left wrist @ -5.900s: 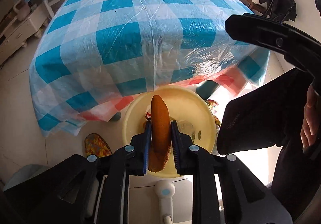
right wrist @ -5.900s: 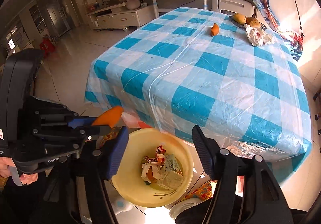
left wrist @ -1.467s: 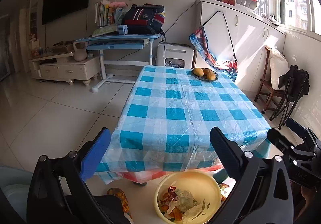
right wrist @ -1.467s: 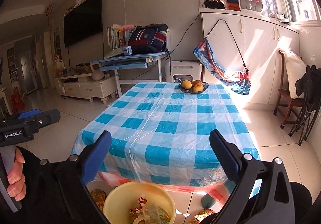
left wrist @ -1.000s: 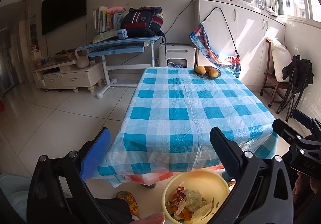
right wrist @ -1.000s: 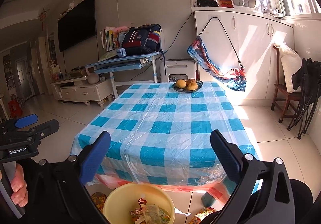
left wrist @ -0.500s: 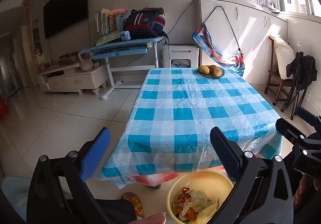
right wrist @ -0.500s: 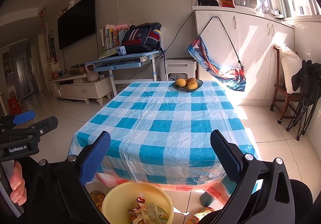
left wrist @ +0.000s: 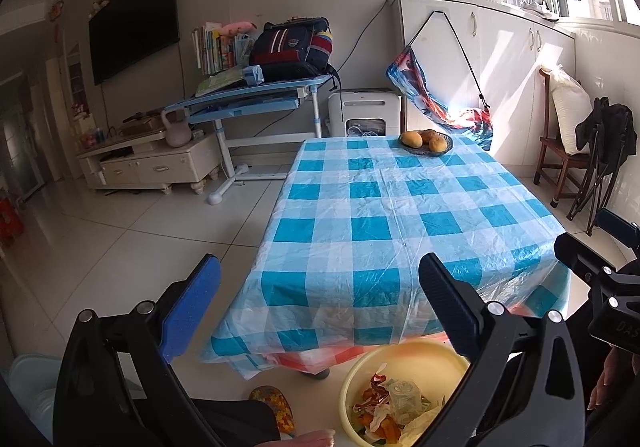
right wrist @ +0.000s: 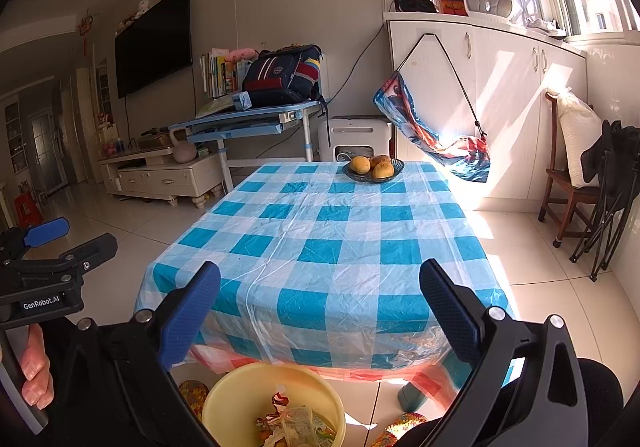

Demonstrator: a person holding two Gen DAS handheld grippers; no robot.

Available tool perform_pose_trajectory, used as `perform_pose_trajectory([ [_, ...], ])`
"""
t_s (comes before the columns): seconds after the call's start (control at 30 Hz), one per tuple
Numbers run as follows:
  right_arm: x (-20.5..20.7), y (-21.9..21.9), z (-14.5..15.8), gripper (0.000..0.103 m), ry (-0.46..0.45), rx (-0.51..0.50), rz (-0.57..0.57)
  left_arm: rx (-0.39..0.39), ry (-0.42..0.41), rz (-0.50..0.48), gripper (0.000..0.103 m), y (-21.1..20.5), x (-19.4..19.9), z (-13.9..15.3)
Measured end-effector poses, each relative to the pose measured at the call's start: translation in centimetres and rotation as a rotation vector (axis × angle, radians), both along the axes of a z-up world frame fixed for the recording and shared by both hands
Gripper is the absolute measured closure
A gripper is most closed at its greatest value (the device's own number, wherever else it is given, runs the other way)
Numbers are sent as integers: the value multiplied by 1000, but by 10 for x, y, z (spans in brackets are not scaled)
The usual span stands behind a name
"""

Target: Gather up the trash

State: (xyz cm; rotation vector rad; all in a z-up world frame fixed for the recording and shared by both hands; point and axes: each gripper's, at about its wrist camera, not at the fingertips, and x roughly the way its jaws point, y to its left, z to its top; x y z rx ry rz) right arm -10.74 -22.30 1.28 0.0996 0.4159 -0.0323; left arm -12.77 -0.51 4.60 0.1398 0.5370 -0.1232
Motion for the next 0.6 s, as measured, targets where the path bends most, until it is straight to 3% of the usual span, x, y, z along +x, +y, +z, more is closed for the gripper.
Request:
perform_pose_trajectory([
  [0.6, 0, 0, 0, 8, -1, 0, 0, 8, -4, 3, 7, -1, 0, 0],
])
